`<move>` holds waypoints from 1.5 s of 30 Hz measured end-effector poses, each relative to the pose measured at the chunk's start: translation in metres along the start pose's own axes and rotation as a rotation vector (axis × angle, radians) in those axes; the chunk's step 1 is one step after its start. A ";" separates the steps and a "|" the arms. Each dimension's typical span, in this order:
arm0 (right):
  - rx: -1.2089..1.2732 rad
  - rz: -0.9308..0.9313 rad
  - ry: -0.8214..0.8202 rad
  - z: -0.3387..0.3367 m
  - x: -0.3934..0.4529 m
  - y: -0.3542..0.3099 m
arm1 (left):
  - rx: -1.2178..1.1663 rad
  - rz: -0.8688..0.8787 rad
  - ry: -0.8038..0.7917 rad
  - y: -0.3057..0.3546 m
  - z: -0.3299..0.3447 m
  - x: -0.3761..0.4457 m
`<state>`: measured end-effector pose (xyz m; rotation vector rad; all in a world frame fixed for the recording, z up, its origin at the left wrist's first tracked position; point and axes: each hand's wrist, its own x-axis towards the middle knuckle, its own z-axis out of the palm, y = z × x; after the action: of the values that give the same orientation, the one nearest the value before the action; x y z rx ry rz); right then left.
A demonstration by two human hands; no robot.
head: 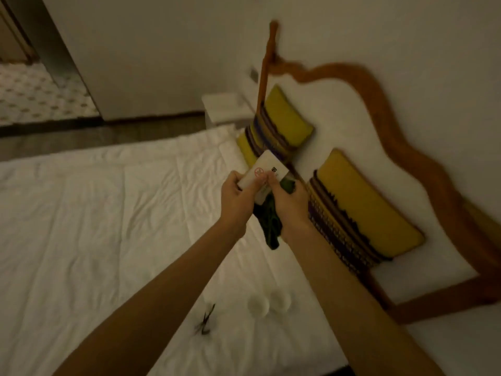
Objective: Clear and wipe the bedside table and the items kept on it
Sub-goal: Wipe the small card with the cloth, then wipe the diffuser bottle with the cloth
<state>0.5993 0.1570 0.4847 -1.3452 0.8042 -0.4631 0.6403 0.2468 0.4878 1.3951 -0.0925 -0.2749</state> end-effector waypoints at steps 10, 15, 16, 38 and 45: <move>-0.566 0.147 0.093 -0.015 0.013 0.200 | 0.270 -0.418 0.098 -0.209 -0.056 -0.030; -0.620 0.171 0.031 -0.043 0.011 0.256 | 0.443 -0.513 0.149 -0.284 -0.074 -0.054; -0.605 0.184 0.028 -0.048 0.013 0.266 | 0.486 -0.526 0.151 -0.297 -0.076 -0.058; -0.510 0.324 -0.084 -0.070 0.051 0.387 | 0.971 -0.584 0.092 -0.488 -0.109 -0.072; -0.502 0.280 -0.130 -0.047 0.057 0.380 | 0.979 -0.598 0.107 -0.484 -0.142 -0.104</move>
<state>0.5456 0.1583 0.1008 -1.6687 1.0226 0.0563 0.5063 0.3366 -0.0011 2.3975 0.3318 -0.7093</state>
